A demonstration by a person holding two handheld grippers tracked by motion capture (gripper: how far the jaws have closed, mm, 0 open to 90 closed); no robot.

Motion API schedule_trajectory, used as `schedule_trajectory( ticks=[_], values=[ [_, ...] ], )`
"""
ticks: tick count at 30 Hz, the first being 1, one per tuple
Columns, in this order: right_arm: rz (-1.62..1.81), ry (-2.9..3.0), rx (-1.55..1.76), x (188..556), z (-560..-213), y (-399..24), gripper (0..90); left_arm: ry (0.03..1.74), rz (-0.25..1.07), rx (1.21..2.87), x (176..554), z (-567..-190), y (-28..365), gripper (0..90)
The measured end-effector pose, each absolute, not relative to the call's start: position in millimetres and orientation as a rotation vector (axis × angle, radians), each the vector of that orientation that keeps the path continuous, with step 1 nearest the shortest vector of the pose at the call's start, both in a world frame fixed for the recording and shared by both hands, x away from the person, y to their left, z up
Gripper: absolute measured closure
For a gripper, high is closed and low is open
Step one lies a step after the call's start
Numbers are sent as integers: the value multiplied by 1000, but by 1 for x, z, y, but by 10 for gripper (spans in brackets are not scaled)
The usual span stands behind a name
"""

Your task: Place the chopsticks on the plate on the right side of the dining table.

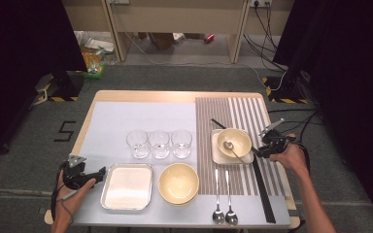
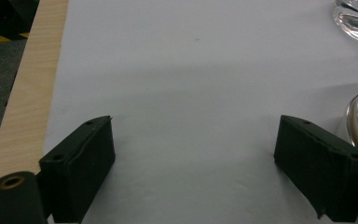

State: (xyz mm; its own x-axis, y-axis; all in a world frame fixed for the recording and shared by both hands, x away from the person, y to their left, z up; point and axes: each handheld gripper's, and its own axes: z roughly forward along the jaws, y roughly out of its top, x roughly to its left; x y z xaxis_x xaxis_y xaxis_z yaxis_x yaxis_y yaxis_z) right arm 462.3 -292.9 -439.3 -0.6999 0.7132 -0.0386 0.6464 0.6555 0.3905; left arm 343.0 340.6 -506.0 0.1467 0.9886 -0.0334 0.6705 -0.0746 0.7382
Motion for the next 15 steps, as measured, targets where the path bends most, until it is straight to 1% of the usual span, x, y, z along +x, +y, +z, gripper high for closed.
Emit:
schedule_trajectory(
  ticks=[4,15],
  values=[
    [507,2697,1090,465,-443,-291,778,1587,664,1814,343,-506,341,113],
    [536,2742,963,474,-445,-293,788,1588,664,1813,343,-506,340,113]
  ],
)
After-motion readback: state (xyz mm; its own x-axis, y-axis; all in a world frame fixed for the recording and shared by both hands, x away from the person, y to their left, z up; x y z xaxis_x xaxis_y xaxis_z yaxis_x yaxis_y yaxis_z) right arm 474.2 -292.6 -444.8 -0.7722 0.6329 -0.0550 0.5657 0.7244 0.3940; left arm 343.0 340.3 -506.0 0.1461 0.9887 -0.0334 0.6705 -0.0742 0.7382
